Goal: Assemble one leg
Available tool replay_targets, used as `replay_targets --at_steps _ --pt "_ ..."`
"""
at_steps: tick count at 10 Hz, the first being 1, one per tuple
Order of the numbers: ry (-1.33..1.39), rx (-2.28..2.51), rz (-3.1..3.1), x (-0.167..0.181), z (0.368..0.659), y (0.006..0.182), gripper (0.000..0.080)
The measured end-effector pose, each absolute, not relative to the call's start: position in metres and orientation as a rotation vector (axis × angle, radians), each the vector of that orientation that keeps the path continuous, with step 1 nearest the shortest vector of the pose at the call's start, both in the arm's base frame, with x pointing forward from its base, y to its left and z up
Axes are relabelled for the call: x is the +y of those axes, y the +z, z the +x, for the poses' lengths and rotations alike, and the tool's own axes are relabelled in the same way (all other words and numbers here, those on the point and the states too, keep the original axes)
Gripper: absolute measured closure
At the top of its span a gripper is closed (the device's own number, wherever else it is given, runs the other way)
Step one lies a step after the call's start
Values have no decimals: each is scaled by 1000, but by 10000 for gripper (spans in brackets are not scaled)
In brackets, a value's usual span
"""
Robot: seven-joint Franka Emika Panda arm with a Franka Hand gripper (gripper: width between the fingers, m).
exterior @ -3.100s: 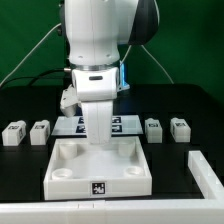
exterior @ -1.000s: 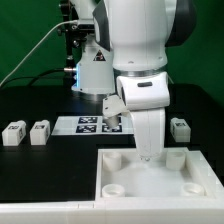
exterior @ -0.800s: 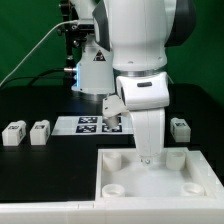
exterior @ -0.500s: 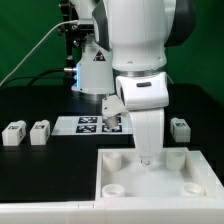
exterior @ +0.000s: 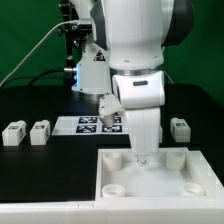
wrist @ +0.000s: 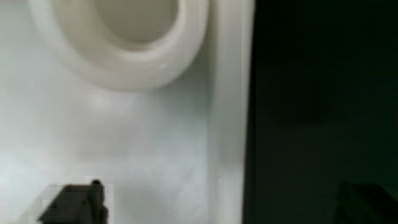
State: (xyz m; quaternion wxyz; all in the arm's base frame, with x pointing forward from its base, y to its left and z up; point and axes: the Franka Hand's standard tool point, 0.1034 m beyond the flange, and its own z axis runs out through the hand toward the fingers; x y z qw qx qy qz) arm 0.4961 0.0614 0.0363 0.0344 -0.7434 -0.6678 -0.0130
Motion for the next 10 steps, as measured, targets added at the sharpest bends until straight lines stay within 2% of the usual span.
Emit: replay_targets --at_steps 1,4,8,10 --pt "-40 -1980 -2356 68 492 44 150" --pt "-30 -1528 -2663 107 484 53 150" --pt "17 -685 -2979 158 469 52 150" --pt "21 -424 -3015 163 468 50 150"
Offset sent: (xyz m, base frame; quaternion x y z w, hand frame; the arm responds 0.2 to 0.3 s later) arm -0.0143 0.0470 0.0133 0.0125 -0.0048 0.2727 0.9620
